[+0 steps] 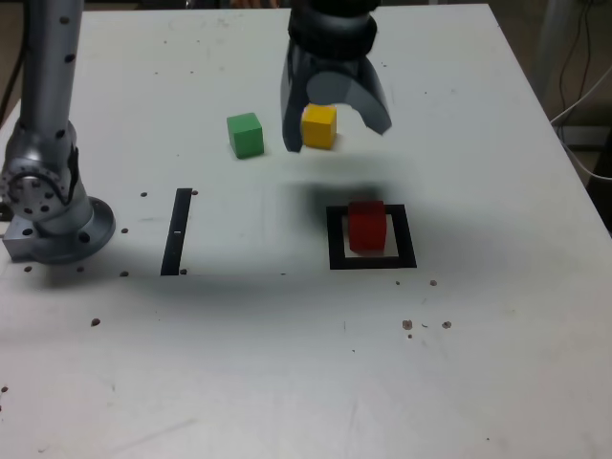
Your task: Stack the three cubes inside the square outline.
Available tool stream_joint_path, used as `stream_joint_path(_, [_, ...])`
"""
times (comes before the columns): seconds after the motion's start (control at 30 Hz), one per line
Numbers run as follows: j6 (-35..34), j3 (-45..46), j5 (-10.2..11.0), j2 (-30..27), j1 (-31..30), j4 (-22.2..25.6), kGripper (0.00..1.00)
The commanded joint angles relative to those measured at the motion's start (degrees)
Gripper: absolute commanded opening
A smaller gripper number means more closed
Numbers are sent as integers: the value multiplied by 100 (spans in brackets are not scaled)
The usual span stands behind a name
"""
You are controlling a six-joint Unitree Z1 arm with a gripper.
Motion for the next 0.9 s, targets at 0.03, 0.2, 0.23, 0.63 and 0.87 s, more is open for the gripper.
stream_joint_path(0.03, [232,-20,109,-31,271,39,100])
stream_joint_path(0.2, [655,-28,282,19,756,51,99])
stream_joint_path(0.23, [746,-34,304,34,847,49,99])
stream_joint_path(0.63, [2235,-269,537,278,1500,52,99])
stream_joint_path(0.87, [3116,-311,779,312,1565,79,97])
